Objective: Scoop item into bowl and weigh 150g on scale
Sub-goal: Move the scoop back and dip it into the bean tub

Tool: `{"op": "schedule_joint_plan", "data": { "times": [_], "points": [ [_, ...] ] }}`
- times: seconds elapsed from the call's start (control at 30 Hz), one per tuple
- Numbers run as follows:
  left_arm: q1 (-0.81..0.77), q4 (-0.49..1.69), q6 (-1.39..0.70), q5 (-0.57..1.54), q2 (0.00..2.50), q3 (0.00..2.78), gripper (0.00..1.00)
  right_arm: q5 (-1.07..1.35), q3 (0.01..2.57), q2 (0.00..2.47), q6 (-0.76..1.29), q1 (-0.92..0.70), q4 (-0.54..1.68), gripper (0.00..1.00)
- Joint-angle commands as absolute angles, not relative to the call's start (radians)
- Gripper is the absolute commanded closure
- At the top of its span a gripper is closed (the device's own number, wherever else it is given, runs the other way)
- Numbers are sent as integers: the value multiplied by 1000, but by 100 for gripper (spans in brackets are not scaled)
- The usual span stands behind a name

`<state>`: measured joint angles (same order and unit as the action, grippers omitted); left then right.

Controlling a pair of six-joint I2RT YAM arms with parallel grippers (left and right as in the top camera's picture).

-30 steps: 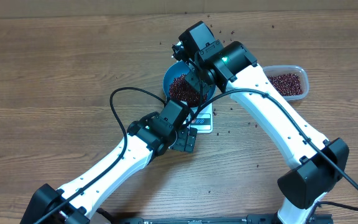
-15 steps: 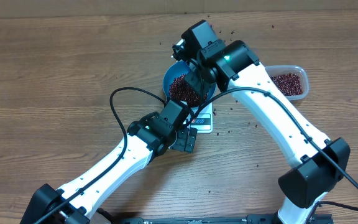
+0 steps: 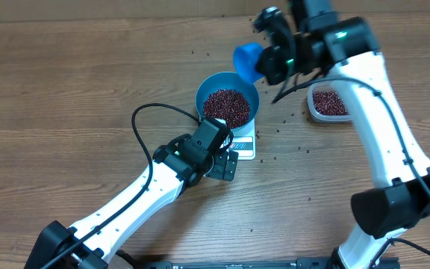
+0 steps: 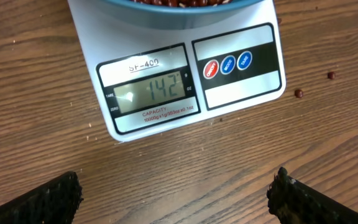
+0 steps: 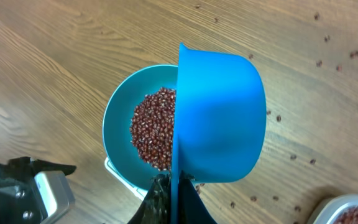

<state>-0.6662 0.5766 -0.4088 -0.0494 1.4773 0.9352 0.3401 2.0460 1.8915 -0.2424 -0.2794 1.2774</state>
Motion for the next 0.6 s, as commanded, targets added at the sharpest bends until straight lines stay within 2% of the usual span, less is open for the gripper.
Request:
{"op": "schedule_joint_plan", "data": {
  "times": [0.0,0.37,0.57],
  "points": [
    [-667,561,-390,-55,1477,930,0,489,2069,1870,-231,-199,1299,96],
    [-667,493,-400,-56,1477,930,1,479,2069,1870,-231,10,1432,96],
    [-667,492,-400,-56,1477,930,1,255,2054,1870,-164,101,1507,96]
  ]
}}
